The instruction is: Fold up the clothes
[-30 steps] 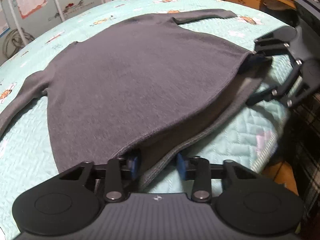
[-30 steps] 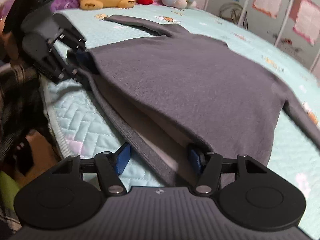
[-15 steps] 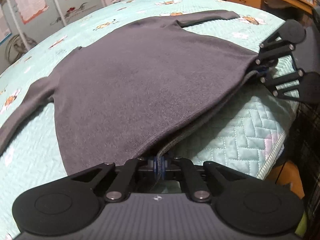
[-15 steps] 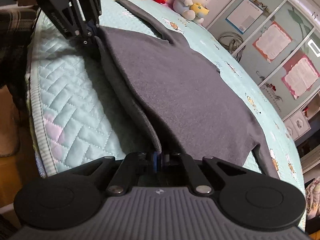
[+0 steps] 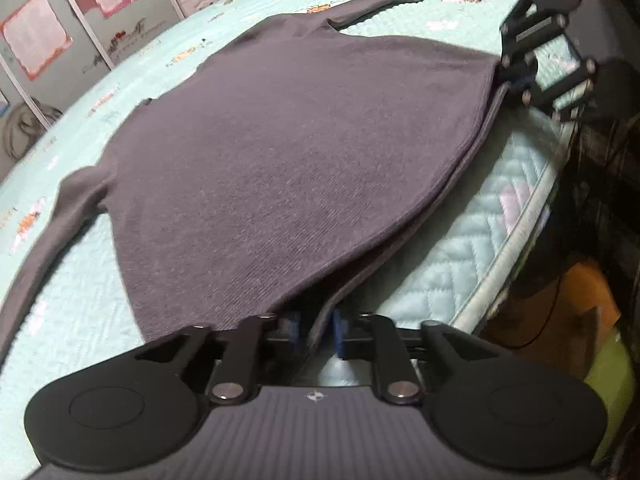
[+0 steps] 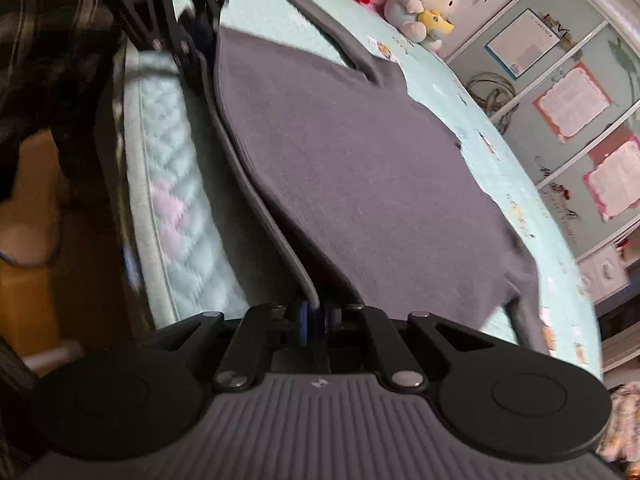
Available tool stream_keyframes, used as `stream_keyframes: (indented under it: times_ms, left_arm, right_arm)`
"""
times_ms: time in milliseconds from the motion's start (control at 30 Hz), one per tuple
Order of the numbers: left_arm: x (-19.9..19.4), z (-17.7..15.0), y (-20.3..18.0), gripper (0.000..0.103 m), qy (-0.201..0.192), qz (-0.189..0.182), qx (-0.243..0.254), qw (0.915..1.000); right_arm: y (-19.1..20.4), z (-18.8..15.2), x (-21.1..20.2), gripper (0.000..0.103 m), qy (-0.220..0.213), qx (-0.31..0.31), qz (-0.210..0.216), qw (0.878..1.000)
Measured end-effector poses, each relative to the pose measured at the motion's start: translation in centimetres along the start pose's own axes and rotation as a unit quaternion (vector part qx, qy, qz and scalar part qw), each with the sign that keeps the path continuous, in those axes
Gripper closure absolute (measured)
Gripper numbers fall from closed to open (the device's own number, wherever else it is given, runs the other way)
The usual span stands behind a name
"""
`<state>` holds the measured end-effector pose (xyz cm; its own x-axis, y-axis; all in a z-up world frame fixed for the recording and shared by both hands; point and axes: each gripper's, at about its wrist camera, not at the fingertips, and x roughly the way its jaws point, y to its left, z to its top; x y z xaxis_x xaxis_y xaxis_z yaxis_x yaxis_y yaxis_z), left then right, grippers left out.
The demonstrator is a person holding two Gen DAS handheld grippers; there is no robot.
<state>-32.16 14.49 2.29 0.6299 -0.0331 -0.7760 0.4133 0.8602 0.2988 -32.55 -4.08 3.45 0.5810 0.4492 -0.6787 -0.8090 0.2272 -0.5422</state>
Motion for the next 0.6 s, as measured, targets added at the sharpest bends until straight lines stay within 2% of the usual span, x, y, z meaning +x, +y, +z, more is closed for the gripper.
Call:
stream_keyframes:
  times_ms: [33, 67, 100, 167, 200, 233, 300, 533, 600]
  left_arm:
    - [-0.1, -0.2, 0.2, 0.058, 0.001, 0.005, -0.004, 1.0000]
    - [-0.2, -0.4, 0.4, 0.054, 0.001, 0.010, -0.009, 0.9999]
    - [-0.2, -0.4, 0.8, 0.051, 0.006, 0.000, -0.017, 0.9998]
    - [-0.2, -0.5, 1.8, 0.056, 0.018, -0.030, -0.034, 0.9988]
    - [-0.2, -0.6, 2.3, 0.077, 0.023, -0.046, -0.042, 0.9978]
    - [-0.4, -0.6, 2.5, 0.092, 0.028, -0.052, -0.044, 0.9973]
    - [-0.7, -0.8, 2.8, 0.098, 0.037, -0.058, -0.043, 0.9967]
    - [-0.9, -1.2, 2.4, 0.098, 0.039, -0.045, -0.035, 0.9976]
    - [-1.1, -1.2, 2.7, 0.098, 0.043, -0.052, -0.044, 0.9968]
  right_arm:
    - [-0.1, -0.3, 0.0, 0.094, 0.005, -0.002, -0.004, 1.000]
    - [-0.3, -0.5, 0.0, 0.094, 0.008, 0.001, -0.004, 1.000]
    - [-0.4, -0.8, -0.1, 0.094, 0.012, 0.003, -0.004, 1.000]
    - [-0.6, -1.1, -0.2, 0.094, 0.018, 0.008, -0.002, 1.000]
    - [-0.7, -1.1, -0.2, 0.099, 0.022, 0.015, 0.005, 1.000]
    - [-0.8, -1.2, -0.2, 0.102, 0.026, 0.021, 0.011, 0.999]
    - [-0.5, -1.4, -0.4, 0.102, 0.031, 0.020, 0.012, 0.999]
    - [0.5, -1.8, -0.8, 0.101, 0.030, 0.016, 0.004, 0.999]
    - [0.6, -2.0, -1.1, 0.101, 0.032, 0.019, 0.012, 0.999]
